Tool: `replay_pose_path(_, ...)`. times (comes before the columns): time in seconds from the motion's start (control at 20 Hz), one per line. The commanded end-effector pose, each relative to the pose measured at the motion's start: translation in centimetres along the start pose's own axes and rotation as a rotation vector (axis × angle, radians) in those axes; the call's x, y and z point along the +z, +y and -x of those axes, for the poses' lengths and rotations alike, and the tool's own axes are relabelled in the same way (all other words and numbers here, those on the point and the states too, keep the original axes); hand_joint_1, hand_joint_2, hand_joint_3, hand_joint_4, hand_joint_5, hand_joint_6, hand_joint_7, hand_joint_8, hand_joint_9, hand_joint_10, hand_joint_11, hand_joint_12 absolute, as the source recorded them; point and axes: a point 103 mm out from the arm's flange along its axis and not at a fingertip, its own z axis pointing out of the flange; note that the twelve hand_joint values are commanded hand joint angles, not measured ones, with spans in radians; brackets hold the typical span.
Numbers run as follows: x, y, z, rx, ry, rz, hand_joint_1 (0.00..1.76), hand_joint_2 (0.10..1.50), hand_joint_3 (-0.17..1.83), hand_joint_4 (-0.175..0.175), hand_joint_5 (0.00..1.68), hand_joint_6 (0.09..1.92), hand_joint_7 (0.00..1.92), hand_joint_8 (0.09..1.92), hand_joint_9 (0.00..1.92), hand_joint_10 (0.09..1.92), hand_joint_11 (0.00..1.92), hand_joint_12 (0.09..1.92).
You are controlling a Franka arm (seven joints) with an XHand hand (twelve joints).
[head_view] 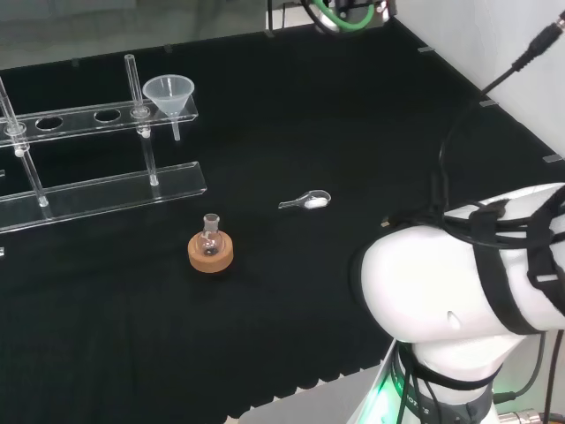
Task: Pick up the funnel from the transparent funnel stand.
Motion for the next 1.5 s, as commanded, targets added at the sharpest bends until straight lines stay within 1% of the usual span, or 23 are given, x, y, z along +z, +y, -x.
replay_pose_path(0.05,2.3,3.2,-3.1,-0.066,0.049,-0.008,0.17,0.64,0.16,0.077,0.0,0.09,0.0,0.09,0.0,0.09,0.0,0.09)
replay_pose_path(0.3,5.0,5.3,-4.4,-0.084,0.077,-0.043,0.19,0.64,0.16,0.074,0.0,0.09,0.0,0.09,0.0,0.09,0.0,0.09)
replay_pose_path(0.65,8.3,8.0,-5.9,-0.115,0.117,-0.037,0.2,0.65,0.15,0.066,0.0,0.09,0.0,0.09,0.0,0.09,0.0,0.09)
replay_pose_path(0.9,10.4,10.7,-7.1,-0.15,0.104,-0.073,0.21,0.65,0.14,0.062,0.0,0.09,0.0,0.09,0.0,0.09,0.0,0.09)
replay_pose_path(1.1,12.0,12.9,-8.1,-0.168,0.089,-0.106,0.22,0.65,0.14,0.061,0.0,0.09,0.0,0.09,0.0,0.09,0.0,0.09)
replay_pose_path(1.2,12.9,14.0,-8.3,-0.175,0.07,-0.124,0.22,0.65,0.14,0.06,0.0,0.09,0.0,0.09,0.0,0.09,0.0,0.09)
replay_pose_path(1.35,14.2,15.5,-8.5,-0.166,0.067,-0.146,0.22,0.65,0.13,0.06,0.0,0.09,0.0,0.09,0.0,0.09,0.0,0.09)
replay_pose_path(1.5,15.2,16.8,-8.4,-0.147,0.082,-0.158,0.22,0.65,0.13,0.059,0.0,0.09,0.0,0.09,0.0,0.09,0.0,0.09)
